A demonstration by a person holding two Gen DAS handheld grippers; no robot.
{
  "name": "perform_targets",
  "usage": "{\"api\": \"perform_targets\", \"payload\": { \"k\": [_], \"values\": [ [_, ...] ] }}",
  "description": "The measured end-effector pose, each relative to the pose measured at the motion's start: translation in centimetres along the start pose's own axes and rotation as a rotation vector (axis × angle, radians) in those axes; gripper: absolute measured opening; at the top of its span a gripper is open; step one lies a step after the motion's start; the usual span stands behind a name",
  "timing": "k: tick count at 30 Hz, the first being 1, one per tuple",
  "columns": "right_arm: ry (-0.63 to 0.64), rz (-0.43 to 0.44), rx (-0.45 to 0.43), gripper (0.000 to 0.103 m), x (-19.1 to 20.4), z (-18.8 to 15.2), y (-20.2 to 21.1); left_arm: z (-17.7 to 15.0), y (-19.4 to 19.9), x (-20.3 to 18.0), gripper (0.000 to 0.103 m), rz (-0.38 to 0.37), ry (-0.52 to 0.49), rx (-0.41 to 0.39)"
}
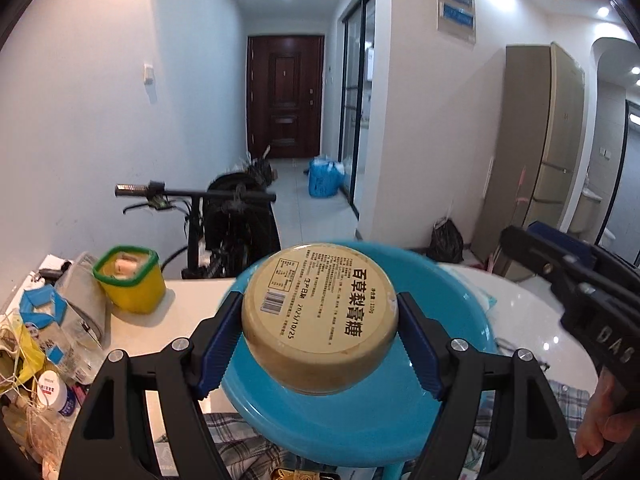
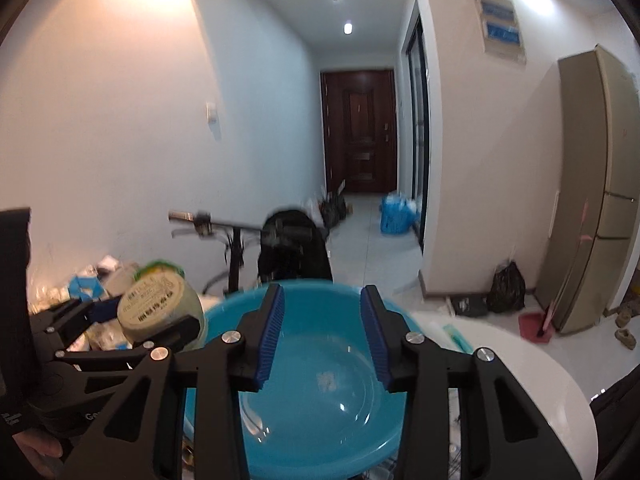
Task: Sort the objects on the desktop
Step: 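Carry the cream tin in the left tool over the turquoise basin, then lower the cream tin into the basin and open the left tool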
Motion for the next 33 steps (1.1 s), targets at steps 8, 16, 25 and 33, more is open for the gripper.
{"api": "perform_targets", "payload": {
  "k": [8,16,25,33],
  "values": [
    [-0.038,0.044,0.357,0.038,-1.4,-5.2,-11.5,-2.0,-8.3,0.1,0.077,-0.010,0.013,0.186],
    [-0.053,0.041,0.433,0.038,-2.8,-7.1,-12.8,-3.9,-12.7,0.0,0.077,0.007,0.012,0.295],
    [-0.043,0.012,0.498,0.038,-3.4,-7.5,-14.5,-4.8,-14.1,0.1,0.077,0.013,0.014,0.342],
    [-0.062,0.002,0.488,0.038,-3.9,-7.3,-14.7,-4.8,-14.0,0.7,0.077,0.022,0.040,0.355]
  ]
}}
Point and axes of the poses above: each gripper's, at about its wrist camera, not at the fingertips, and y roughly against the way its jaws point, x to its left, z to its top, the point moved 5 cm from there along -y, roughly the way its jaws point, and after that the axes turned 11 degrees about x, right-handed, at the moved point
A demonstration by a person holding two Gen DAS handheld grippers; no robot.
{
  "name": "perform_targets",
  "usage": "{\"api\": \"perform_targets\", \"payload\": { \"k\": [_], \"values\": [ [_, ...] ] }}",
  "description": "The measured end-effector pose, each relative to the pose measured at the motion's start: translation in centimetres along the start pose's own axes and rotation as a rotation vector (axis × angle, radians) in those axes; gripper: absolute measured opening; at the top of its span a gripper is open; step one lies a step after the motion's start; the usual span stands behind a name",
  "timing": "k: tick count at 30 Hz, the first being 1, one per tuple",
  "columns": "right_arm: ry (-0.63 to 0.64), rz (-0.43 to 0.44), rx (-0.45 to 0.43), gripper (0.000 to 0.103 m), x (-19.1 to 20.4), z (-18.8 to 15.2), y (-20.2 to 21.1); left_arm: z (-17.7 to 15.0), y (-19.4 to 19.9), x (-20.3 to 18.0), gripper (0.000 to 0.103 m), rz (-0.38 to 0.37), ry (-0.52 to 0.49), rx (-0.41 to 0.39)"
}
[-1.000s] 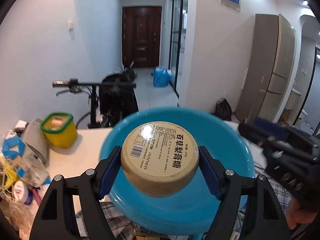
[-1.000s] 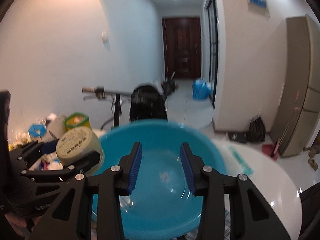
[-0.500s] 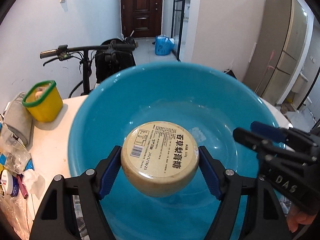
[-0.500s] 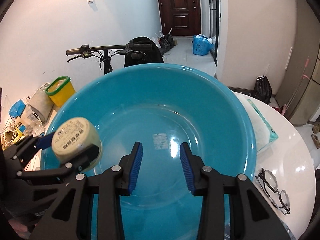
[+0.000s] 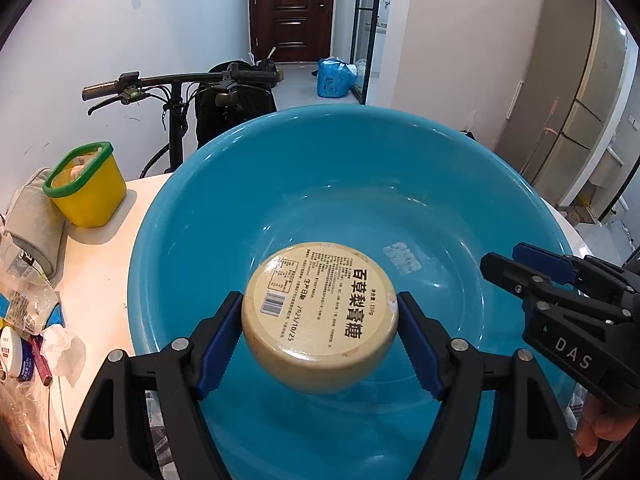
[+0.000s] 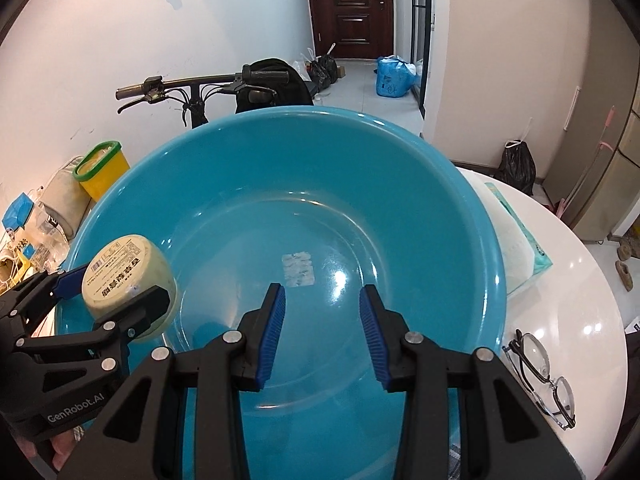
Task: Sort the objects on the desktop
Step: 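Lower the cream tin into the basin and open the left tool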
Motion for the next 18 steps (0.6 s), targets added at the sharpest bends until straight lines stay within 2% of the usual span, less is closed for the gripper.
{"api": "perform_targets", "payload": {
  "k": [5,7,10,18],
  "values": [
    [-0.004,-0.001,-0.017,0.038,-0.2,0.2,0.3,0.1,0.1,0.1,0.079,0.015,0.004,-0.008],
    [-0.012,-0.004,-0.025,0.038,-0.4,0.3,0.5,0.2,0.5,0.1,0.088,0.027,-0.004,-0.028],
    [-0.015,-0.003,-0.034,0.038,-0.5,0.5,0.8,0.4,1.4,0.2,0.088,0.043,-0.011,-0.061],
    [-0.034,-0.004,-0.054,0.038,-1.1,0.9,1.6,0.6,2.7,0.7,0.088,0.026,0.010,-0.083]
  ]
}}
Point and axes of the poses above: each gripper's, at about its wrist camera, not at the fingertips, and y roughly against the way its jaws point, x to its left, z to its top, the point moved 5 cm from there along -y, roughly the way its jaws point, and after that the axes turned 11 degrees about x, right-handed, at the moved point
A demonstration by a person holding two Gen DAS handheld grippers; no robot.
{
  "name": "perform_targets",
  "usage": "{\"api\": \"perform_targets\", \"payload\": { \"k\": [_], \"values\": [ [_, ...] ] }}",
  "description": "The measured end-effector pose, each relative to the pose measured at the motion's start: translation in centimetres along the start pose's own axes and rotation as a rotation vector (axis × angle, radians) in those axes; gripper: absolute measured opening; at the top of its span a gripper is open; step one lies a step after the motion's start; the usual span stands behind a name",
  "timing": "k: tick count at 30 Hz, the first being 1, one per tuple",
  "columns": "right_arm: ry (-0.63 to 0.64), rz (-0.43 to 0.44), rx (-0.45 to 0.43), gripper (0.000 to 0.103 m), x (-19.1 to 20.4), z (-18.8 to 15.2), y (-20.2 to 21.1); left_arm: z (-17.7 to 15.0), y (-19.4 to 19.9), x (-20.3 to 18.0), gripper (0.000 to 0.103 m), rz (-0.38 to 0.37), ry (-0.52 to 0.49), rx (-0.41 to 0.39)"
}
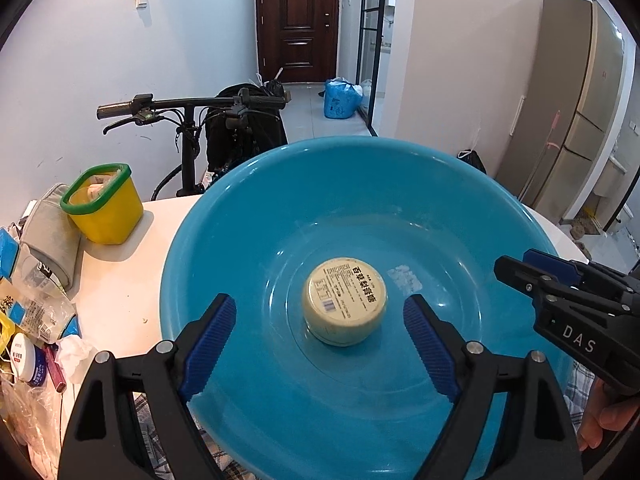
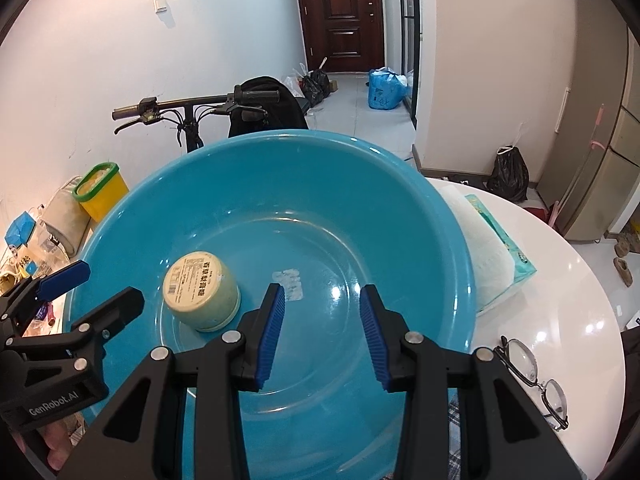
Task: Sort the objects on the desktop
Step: 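Lower the cream tin into the basin and open the left tool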
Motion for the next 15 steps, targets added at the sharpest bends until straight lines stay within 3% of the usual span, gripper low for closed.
{"api": "perform_targets", "payload": {
  "k": [6,8,15],
  "values": [
    [-0.012,-0.002,-0.022,0.041,-0.4,0.2,0.6,0.2,1.2,0.0,0.088,-0.013,0.006,-0.036],
    [-0.017,0.003,-0.050,0.048,-0.4,0.3,1.2,0.3,2.0,-0.1,0.088,-0.008,0.003,-0.059],
    [-0.027,0.009,-0.127,0.050,-0.4,0.7,3.9,0.6,5.7,0.1,0.088,0.010,0.002,-0.158]
  ]
}}
Point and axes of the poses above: each gripper's, at about its wrist camera, not at the fingertips, and y roughly against the way its jaws point, x to its left, z to its top, the point moved 5 cm from there along -y, roughly the way its jaws point, and after that the axes turned 11 degrees about x, right-handed, at the moved point
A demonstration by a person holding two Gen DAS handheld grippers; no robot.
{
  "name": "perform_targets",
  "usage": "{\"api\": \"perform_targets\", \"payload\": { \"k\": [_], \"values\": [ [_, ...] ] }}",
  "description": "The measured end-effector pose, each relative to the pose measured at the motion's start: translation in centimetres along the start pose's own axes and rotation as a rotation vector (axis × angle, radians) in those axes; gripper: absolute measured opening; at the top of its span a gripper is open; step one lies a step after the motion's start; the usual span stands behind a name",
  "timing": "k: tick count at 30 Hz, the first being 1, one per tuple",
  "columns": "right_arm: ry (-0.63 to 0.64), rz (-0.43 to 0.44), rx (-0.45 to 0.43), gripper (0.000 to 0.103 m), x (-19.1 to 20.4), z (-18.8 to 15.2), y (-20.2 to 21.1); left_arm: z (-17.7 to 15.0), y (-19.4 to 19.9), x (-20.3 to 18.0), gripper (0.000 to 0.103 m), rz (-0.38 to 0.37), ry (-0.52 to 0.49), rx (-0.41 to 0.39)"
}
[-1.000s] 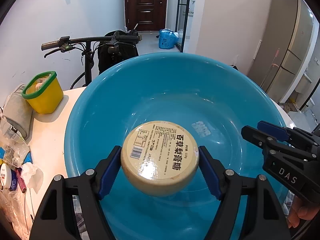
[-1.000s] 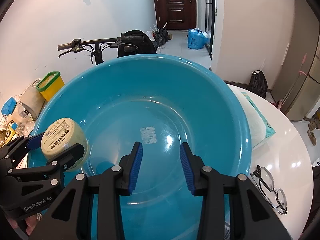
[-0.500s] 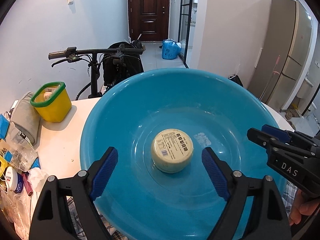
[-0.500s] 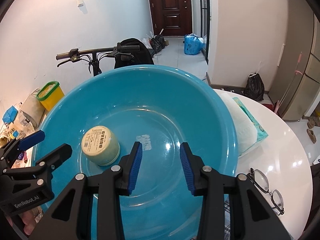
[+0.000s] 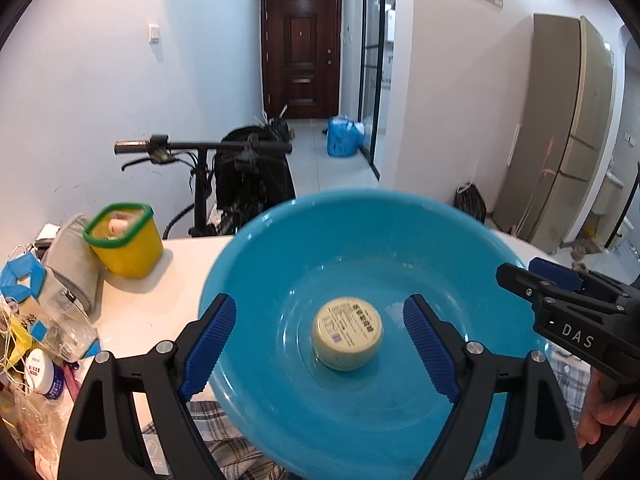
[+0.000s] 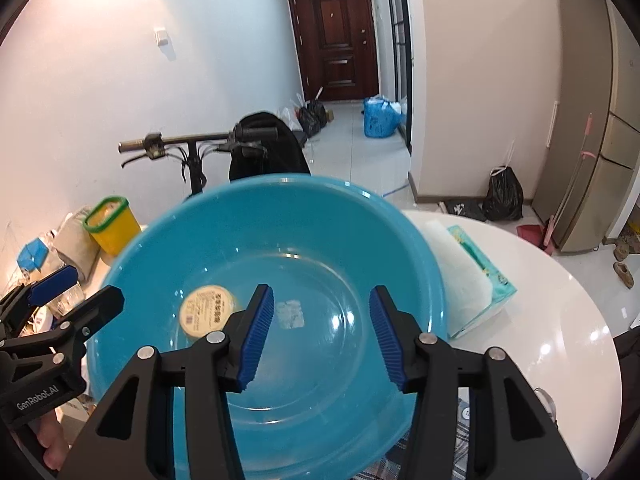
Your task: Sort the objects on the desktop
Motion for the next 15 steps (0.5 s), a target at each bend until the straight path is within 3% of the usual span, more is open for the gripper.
{"api": "perform_targets", "payload": {
  "k": [3,10,15],
  "values": [
    [-0.005,0.008,-0.040,0.058,0.1,0.3,1.4,0.4,2.0,0.3,0.088,-0.015,0.016,-0.048],
    [-0.006,-0.002,-0.114,0.065,0.4,0.8,4.3,1.3,7.2,0.5,0.088,0.032,-0.019,-0.198],
    [-0.011,-0.017,-0.170,0.069,0.5,1.0,6.4,1.7,9.3,1.6,0.090,0.015,0.015,-0.240]
  ]
}}
Point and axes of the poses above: each gripper's, at about its wrist camera, not at the fingertips, and y roughly against the way its jaws point, x to its left, z to its top, the point moved 5 cm from there along -y, roughly the way its jaws point, and after that the axes turned 11 degrees about x, right-handed, at the moved point
